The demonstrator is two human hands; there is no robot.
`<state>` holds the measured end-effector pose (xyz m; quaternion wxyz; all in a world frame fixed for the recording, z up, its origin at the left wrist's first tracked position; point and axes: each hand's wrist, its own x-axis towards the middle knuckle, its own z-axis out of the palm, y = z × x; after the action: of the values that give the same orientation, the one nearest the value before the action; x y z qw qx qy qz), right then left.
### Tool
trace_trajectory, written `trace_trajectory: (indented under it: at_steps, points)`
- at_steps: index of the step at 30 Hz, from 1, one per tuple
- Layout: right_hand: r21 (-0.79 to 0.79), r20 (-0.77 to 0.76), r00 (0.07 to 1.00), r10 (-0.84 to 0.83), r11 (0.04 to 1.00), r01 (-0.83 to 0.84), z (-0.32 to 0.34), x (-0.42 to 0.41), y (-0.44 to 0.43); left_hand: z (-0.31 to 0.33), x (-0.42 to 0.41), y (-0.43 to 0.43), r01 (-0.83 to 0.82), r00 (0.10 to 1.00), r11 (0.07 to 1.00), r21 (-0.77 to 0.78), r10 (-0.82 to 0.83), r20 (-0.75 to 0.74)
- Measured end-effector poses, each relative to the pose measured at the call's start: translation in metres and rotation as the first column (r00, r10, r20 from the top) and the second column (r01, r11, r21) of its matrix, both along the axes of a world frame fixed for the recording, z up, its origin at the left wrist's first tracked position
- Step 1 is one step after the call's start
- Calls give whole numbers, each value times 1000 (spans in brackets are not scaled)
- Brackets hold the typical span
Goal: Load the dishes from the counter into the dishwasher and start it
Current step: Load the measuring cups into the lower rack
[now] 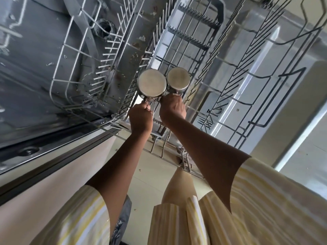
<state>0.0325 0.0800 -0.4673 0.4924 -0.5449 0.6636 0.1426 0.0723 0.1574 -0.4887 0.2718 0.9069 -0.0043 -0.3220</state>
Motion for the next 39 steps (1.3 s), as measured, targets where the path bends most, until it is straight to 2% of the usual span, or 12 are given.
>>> trace_trajectory:
  at_steps: [3,8,10,15,18,24,26,27,29,31,36,39]
  points:
    - [10,6,997,80,997,-80,-3,-2,-5,5,-1,-1,284,940,939,193,-313,139]
    - [82,27,990,142,986,-144,-1,-2,-10,11,1,1,484,800,736,474,-592,102]
    - [67,13,995,100,993,-101,-1,-2,-7,11,4,2,552,746,670,496,-662,64]
    - [30,46,987,-155,988,154,1,0,0,5,10,4,594,704,655,467,-705,93]
    - [36,76,981,-179,984,177,6,0,0,3,7,7,616,669,619,486,-738,91]
    - [23,115,993,-13,1000,11,9,-14,-4,6,3,7,629,652,621,468,-749,119]
    - [-85,160,979,129,990,-116,14,-22,-3,7,5,4,612,661,638,468,-737,142]
    - [-220,141,948,286,942,-251,16,-26,-4,8,5,2,592,679,662,459,-717,159]
    - [-491,50,847,530,751,-441,16,-33,-8,10,4,-1,545,725,716,437,-664,183]
    - [-602,5,812,583,651,-463,15,-31,-21,13,4,-3,470,799,787,400,-572,187]
    - [-417,-93,666,740,579,-701,4,-16,-64,16,-2,4,426,818,803,416,-538,203]
    - [-353,-89,617,782,555,-753,2,-9,-73,21,-7,2,359,818,861,361,-477,323]
